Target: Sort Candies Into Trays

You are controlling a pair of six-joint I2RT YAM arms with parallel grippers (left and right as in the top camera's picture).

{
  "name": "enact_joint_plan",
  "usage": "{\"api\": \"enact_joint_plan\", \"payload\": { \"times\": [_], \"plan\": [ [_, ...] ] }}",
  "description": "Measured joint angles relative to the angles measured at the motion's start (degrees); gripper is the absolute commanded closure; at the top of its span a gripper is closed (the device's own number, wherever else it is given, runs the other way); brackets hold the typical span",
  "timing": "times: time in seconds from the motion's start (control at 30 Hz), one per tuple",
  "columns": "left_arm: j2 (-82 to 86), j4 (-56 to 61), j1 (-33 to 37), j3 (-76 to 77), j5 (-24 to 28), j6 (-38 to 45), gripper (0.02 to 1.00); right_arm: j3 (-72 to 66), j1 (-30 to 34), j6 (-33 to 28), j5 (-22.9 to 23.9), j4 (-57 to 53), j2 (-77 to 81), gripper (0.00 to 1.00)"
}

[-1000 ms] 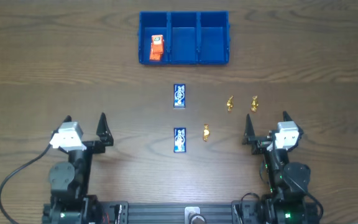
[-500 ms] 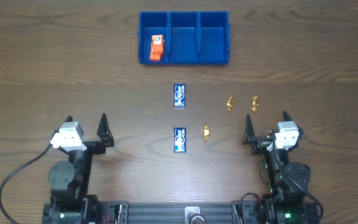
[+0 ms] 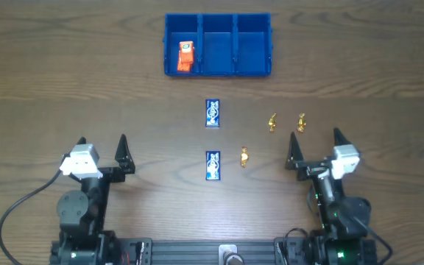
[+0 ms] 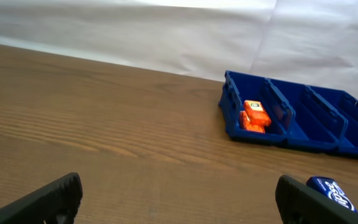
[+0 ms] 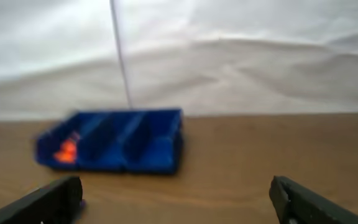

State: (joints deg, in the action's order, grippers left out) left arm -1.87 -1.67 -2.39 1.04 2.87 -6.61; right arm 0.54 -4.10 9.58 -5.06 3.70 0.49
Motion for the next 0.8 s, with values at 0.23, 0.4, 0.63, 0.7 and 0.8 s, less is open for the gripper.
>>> {"api": "enact_joint_plan", "payload": {
  "times": [0.23,0.4,0.63,0.7,0.8],
  "plan": [
    [0.0,-0.09,0.0,0.04,0.04,0.02,0.02,15.69,-0.02,8.68,-15.1,-13.4,15.8,0.003],
    [-0.02,-0.13,0.0,0.07,0.07,0.02,0.02,34.47,-3.89,7.96,-19.65,-27.04,33.55,0.003],
    [0.0,-0.22,0.0,0.11,0.2,0.0,0.02,56.85,-22.73,9.77,-10.4,-47.54,61.4,0.003],
    [0.0,-0.22,0.0,0.13,0.22,0.0,0.02,61.2,-28.79,12.44,-6.49,-50.86,70.64,0.003],
    [0.0,-0.22,0.0,0.13,0.22,0.02,0.02,63.71,-34.01,15.74,-3.1,-52.15,78.66,0.003]
  ]
}}
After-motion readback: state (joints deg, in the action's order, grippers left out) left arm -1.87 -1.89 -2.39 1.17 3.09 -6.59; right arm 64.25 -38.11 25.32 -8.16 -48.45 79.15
